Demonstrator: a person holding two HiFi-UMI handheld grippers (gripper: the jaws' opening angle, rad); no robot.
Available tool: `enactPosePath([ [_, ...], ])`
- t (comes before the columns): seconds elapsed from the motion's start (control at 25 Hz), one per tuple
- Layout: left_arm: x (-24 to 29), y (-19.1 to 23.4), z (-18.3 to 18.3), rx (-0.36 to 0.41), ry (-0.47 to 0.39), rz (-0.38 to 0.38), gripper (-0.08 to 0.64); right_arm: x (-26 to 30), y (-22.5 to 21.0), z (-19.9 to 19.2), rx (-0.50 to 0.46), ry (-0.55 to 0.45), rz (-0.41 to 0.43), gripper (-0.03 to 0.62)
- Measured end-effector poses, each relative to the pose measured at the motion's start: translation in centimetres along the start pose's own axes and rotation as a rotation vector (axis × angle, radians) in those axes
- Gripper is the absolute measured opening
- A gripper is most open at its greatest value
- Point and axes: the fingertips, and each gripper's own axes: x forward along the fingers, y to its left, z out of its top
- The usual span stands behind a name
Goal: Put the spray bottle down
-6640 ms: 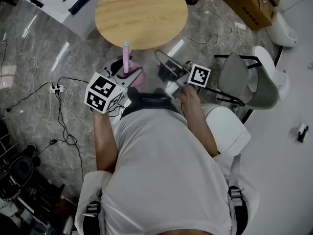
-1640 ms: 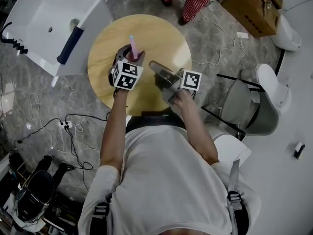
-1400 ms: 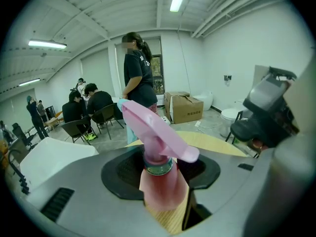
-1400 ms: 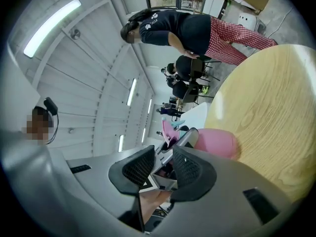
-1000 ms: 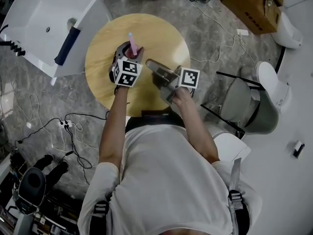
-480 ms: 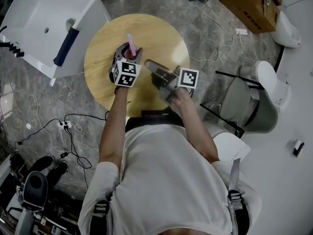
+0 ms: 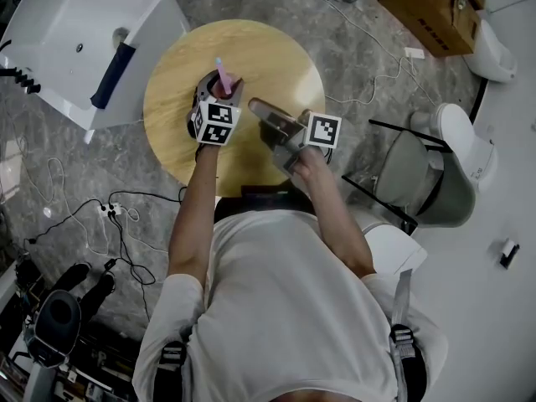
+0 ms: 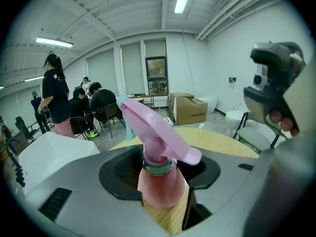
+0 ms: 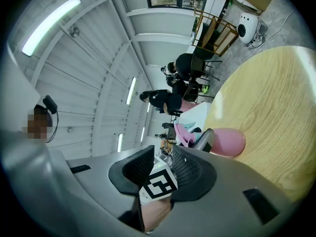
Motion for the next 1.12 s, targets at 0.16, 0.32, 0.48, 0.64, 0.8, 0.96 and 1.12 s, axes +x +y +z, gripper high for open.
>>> enactPosePath([
  [0.16,0.0,0.1,-0.3,-0.017,0.007,-0.008,0.202,0.1,0.2,0.0,-0.006,-0.001,0.007,0.094],
  [0.32,0.0,0.1,-0.4,-0.026,0.012,-0.013,0.212,0.0,0.2,0.1,-0.003,-0.002,0.003,0.094],
  [0.48,0.0,0.0,-0.6,-0.029,0.016,-0.013,0.223,0.0,0.1,0.1,-0.001,-0.001,0.001,0.094],
  [0.64,-0.3,0.0,-0.9,-0.037,0.022,-0.013,0.233,0.1,0.3,0.0,-0.002,0.0,0.001,0.094],
  [0.8,-0.9,-0.3,-1.4,-0.059,0.027,-0.015,0.241,-0.1,0.5,-0.3,-0.006,0.001,0.003,0.094],
  [0.96,-1.4,-0.1,-1.9,-0.1,0.024,-0.017,0.25,0.0,0.7,-0.4,-0.012,0.001,0.0,0.094],
  [1.12,-2.8,0.1,-2.8,-0.186,0.035,-0.027,0.253,0.2,1.0,-0.9,-0.019,-0.002,-0.002,0.094],
])
